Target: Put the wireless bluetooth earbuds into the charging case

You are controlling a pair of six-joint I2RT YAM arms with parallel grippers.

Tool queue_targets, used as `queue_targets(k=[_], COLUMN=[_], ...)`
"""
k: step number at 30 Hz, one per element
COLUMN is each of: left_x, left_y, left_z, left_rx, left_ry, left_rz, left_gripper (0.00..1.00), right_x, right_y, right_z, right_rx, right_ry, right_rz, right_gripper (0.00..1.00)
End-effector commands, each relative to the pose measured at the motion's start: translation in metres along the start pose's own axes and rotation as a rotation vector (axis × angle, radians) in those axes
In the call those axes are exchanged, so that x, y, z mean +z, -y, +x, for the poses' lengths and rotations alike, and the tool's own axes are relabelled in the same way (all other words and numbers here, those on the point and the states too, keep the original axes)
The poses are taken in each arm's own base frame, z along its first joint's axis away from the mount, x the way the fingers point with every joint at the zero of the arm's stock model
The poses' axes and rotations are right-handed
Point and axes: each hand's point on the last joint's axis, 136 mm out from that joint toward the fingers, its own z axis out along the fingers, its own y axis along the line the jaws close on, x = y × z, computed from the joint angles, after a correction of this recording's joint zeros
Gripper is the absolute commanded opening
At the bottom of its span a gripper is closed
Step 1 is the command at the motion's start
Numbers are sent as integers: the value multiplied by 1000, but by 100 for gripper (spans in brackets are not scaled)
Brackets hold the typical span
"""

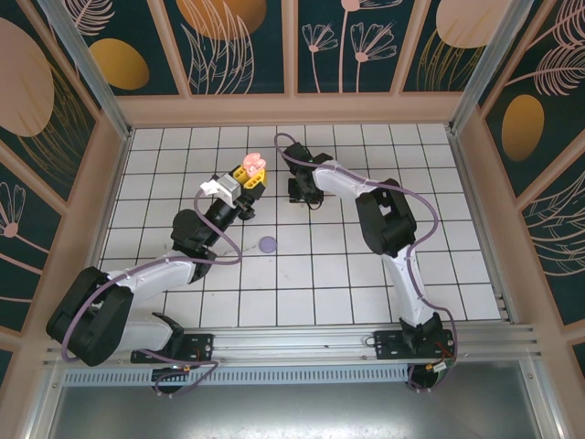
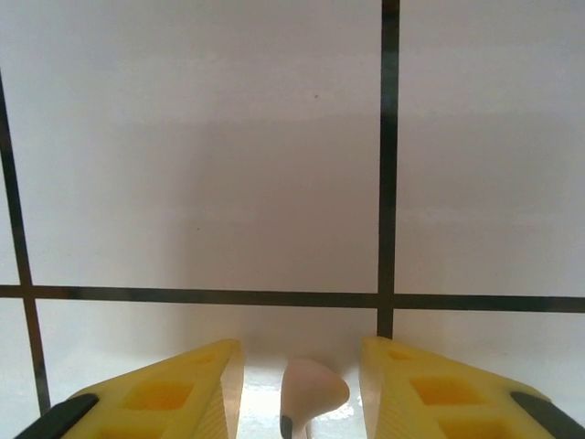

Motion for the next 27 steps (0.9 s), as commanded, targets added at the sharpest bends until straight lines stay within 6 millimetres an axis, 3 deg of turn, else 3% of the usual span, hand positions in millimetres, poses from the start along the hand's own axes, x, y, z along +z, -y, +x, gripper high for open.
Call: queue_targets(k=[1, 15, 20, 27], left_x=[0, 0, 1, 4], left_y=[1, 2, 3, 4], left_z=[-12, -12, -12, -17], left_rx=[10, 10, 8, 9], left_ry=[36, 35, 30, 33], left_rz=[0, 5, 10, 20], left_gripper=[0, 0, 0, 0], right_x=[11, 7, -6, -40], right_y=[-3, -3, -5, -8], right_z=[11, 13, 6, -9], right_rx=[-9, -9, 0, 18], right_ry=[-27, -15, 21, 104], right_rz=[29, 40, 24, -11], right_gripper=[37, 25, 23, 20])
